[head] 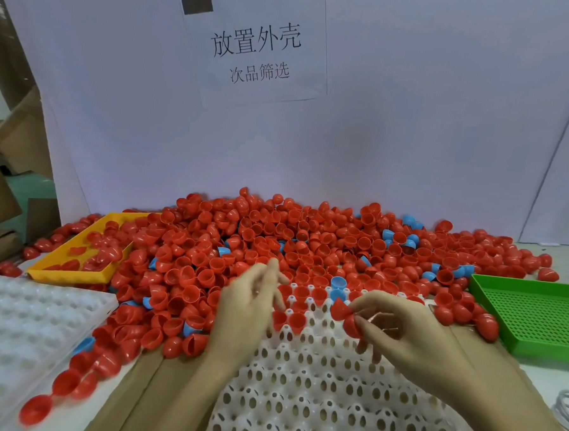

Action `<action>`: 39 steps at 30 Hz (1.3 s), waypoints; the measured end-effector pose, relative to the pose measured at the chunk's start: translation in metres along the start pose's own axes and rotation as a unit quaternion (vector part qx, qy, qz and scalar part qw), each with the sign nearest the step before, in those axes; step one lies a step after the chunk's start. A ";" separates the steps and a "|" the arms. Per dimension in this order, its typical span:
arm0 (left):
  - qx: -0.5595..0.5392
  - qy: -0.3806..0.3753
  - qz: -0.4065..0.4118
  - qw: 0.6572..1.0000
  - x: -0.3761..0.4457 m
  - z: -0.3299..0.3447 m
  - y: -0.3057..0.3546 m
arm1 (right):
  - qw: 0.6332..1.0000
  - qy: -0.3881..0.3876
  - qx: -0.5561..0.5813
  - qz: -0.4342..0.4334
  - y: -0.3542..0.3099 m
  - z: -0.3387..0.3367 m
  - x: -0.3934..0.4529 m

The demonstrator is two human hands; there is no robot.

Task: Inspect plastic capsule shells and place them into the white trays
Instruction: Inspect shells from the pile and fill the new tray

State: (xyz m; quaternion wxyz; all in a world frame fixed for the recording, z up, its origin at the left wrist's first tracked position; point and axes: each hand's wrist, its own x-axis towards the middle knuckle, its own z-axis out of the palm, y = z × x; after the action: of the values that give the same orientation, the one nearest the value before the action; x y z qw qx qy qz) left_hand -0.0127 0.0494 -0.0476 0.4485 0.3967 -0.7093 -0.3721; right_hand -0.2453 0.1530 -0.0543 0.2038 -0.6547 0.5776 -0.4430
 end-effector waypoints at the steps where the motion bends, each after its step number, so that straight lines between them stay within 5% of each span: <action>1: 0.065 0.056 0.028 0.996 0.006 -0.010 -0.007 | 1.000 -0.001 -0.012 0.006 0.002 0.000 0.000; 4: 0.206 0.112 0.026 0.972 0.017 -0.025 -0.026 | 0.999 0.000 -0.045 0.015 0.005 0.004 0.002; 11: 0.333 -0.005 0.049 0.942 0.018 -0.019 -0.051 | 0.992 -0.019 -0.122 0.023 0.000 0.010 0.014; 19: 0.346 0.000 0.105 0.932 0.018 -0.023 -0.049 | 0.962 -0.069 -0.265 0.000 -0.012 0.031 0.053; 26: 0.317 -0.083 0.225 0.918 0.016 -0.018 -0.042 | 0.948 -0.094 -0.303 0.004 -0.011 0.043 0.055; 39: 0.318 -0.083 0.228 0.917 0.016 -0.013 -0.052 | 0.995 0.003 -0.068 0.072 0.015 -0.015 0.027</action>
State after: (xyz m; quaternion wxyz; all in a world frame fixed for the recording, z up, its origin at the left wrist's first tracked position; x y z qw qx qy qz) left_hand 0.0073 0.0118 -0.0842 0.3107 0.3141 -0.8959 -0.0461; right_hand -0.2676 0.1278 -0.0486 0.1885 -0.6226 0.6524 -0.3888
